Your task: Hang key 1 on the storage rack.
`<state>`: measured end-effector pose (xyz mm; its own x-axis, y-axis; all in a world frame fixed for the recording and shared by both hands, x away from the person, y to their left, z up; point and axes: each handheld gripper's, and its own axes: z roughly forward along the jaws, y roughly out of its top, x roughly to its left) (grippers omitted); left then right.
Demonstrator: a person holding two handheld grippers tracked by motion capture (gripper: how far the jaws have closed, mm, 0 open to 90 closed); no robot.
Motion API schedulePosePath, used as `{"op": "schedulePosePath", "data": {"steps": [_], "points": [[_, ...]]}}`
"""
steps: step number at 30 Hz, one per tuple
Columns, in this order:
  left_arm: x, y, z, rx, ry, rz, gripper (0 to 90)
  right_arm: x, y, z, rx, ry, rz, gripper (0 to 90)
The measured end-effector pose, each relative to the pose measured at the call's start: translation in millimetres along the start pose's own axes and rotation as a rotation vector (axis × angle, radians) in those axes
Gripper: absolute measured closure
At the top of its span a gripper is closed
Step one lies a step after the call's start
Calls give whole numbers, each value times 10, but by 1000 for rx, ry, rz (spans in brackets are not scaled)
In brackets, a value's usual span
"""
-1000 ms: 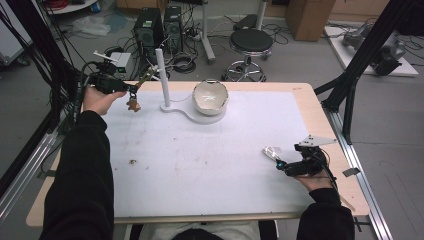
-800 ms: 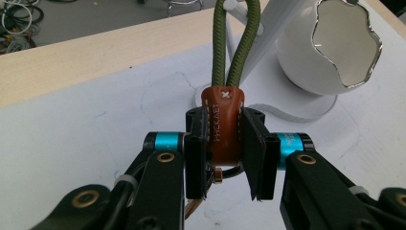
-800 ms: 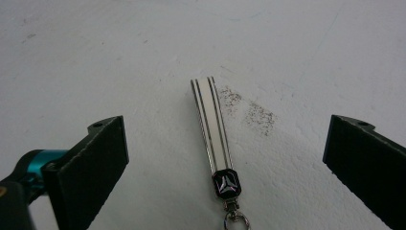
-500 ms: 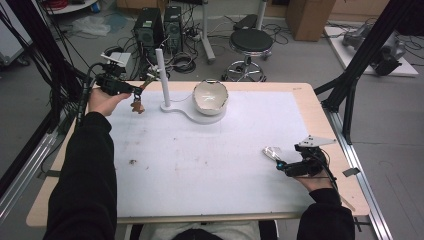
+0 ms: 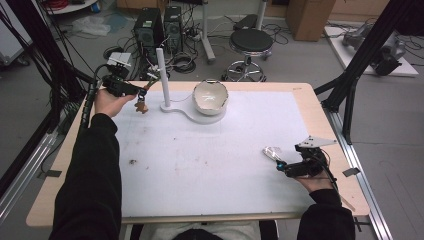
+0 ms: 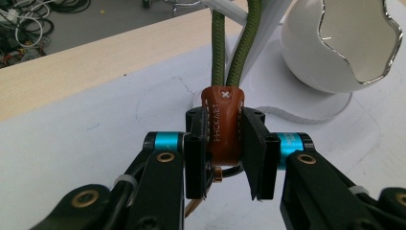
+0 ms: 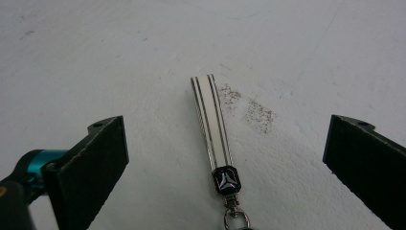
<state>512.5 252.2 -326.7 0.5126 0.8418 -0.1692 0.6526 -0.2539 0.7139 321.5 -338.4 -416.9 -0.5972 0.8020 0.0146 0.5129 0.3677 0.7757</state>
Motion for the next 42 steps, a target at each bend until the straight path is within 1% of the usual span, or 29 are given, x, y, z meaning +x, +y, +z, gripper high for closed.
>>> {"op": "schedulePosePath", "data": {"steps": [2,4,6,7,11,15,17,18,20,23,25,26,29,31,36,37,39,42], "points": [[1,-6,21,2,5,2,720,-8,-5,-14,-4,1,5,7],[-1,-10,42,8,5,12,720,-13,-8,-15,-8,0,5,7],[-10,-15,71,7,8,14,719,-13,-8,-5,-1,1,7,7],[-9,-15,83,9,15,23,719,-10,-7,2,2,3,3,7],[8,-22,122,7,13,14,716,-2,1,11,4,3,-2,7],[0,-30,173,6,24,27,709,-11,-1,10,1,-1,1,7],[2,-33,184,7,19,27,690,-10,0,15,2,-1,0,7],[8,-35,187,16,11,23,673,-5,1,15,3,1,0,7],[10,-31,183,10,0,4,607,-1,7,18,3,2,-4,7],[-4,-20,160,-2,11,-1,473,0,15,22,3,1,-8,7],[-2,-18,155,11,-1,-7,344,-4,18,29,1,3,-13,7],[-12,-21,157,22,11,3,279,-2,19,28,5,4,-10,7],[-41,-28,158,59,61,42,162,1,24,33,6,5,-10,7],[-60,-27,145,70,69,51,123,2,26,38,6,6,-11,7],[-100,-14,92,56,65,51,47,0,22,44,19,-2,-14,7],[-108,-14,79,56,62,47,18,-4,22,43,17,-4,-16,7],[-120,-15,44,60,52,52,17,-4,22,39,16,-5,-15,7],[-134,-9,-23,54,60,60,17,-5,16,36,19,-6,-13,7]]}}
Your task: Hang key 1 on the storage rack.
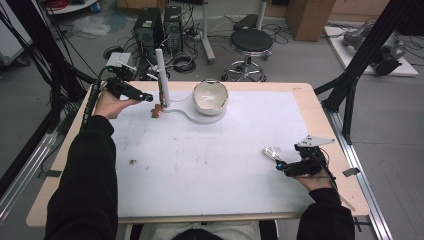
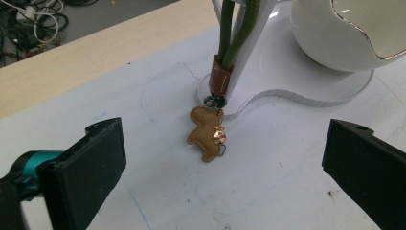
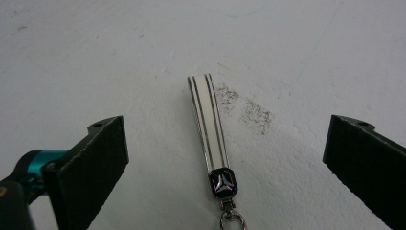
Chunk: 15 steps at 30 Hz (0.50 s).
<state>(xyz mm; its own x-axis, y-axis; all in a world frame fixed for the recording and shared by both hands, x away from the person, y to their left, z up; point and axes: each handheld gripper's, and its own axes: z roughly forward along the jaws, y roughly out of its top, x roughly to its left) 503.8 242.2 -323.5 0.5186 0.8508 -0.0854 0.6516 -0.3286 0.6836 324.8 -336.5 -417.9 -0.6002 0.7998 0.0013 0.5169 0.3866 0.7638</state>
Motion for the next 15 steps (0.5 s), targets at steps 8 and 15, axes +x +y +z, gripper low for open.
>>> {"op": "schedulePosePath", "data": {"steps": [8,15], "points": [[-47,8,-191,-52,6,19,17,-15,-15,-8,0,-6,4,7],[-112,-88,-292,-91,-7,22,17,-18,-12,-8,-1,-6,6,7]]}}
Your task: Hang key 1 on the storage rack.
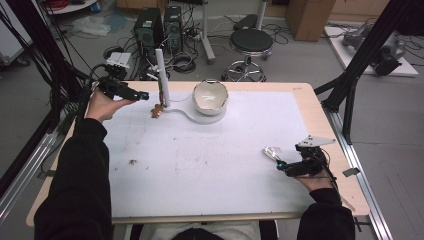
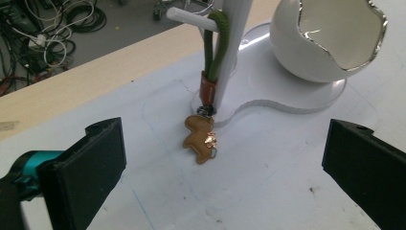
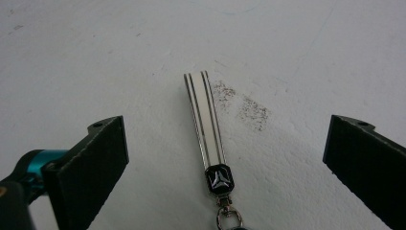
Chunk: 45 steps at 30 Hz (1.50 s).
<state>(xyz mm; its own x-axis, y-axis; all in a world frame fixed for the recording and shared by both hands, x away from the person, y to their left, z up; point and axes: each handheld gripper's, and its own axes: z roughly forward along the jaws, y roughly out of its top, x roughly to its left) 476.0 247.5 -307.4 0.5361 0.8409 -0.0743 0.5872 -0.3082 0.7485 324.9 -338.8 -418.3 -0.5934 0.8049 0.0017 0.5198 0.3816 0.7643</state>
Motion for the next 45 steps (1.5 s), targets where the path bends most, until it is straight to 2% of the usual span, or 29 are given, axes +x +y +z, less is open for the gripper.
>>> {"op": "schedulePosePath", "data": {"steps": [4,10,19,25,31,33,34,40,43,45], "points": [[5,-119,-31,-3,1,-7,17,5,0,2,-2,0,-2,7],[14,-226,-100,-39,-29,-28,17,12,3,29,10,1,-8,7],[-89,-358,-218,-57,-20,12,17,19,5,48,22,7,-7,7],[-139,-484,-280,-55,-29,16,17,15,3,33,12,6,-4,7],[-186,-567,-355,-69,-11,36,17,36,22,35,11,12,-5,7],[-200,-618,-389,-97,-4,30,17,34,22,38,10,16,-3,7],[-206,-652,-399,-114,-5,14,17,33,20,37,10,17,-1,7],[-230,-810,-415,-129,8,-19,17,27,29,10,-14,23,9,7],[-239,-880,-439,-124,20,-14,17,23,27,-7,-18,29,16,7],[-239,-921,-467,-132,7,-8,17,20,28,-11,-22,32,13,7]]}}
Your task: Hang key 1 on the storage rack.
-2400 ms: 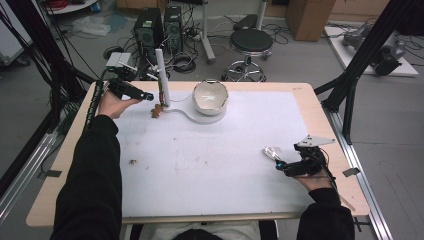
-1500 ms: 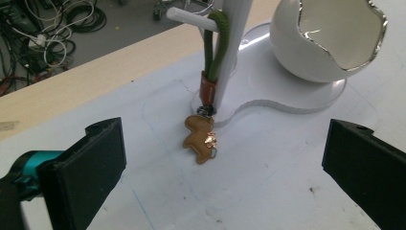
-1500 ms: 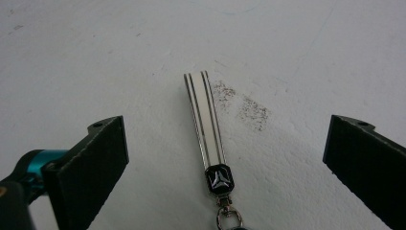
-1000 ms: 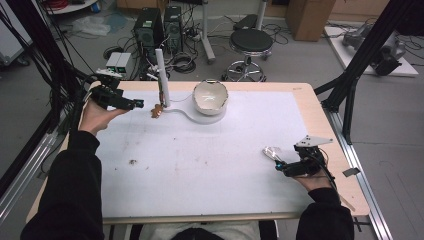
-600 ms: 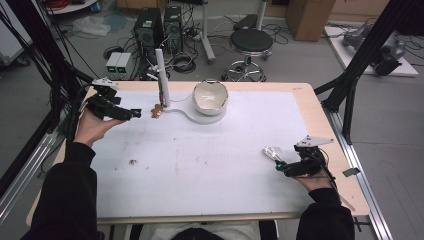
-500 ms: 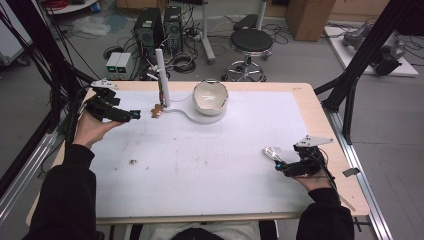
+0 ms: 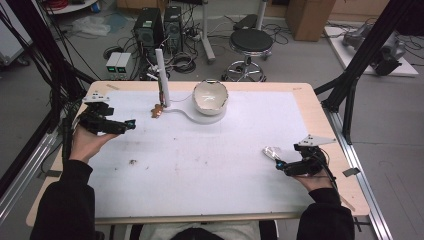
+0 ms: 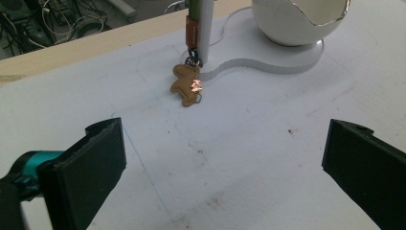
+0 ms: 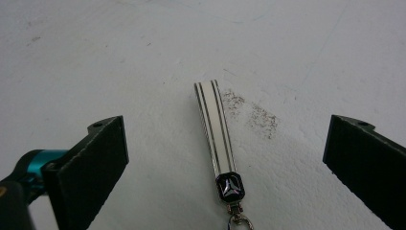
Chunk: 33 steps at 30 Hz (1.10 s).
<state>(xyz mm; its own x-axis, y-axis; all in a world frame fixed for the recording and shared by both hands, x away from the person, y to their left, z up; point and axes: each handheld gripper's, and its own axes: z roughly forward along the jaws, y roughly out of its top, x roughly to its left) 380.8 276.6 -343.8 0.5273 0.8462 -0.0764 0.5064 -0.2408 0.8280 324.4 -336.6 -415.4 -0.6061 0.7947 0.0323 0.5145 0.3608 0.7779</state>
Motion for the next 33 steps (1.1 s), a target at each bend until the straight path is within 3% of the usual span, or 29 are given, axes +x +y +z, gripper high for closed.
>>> {"op": "schedulePosePath", "data": {"steps": [12,25,33], "points": [[-16,-130,-100,-23,4,20,17,0,-4,-14,1,-1,5,7],[-59,-493,-200,-3,33,21,17,10,-8,-1,8,-4,-4,7],[-64,-744,-262,-13,29,0,17,8,-22,6,20,-10,-4,7]]}}
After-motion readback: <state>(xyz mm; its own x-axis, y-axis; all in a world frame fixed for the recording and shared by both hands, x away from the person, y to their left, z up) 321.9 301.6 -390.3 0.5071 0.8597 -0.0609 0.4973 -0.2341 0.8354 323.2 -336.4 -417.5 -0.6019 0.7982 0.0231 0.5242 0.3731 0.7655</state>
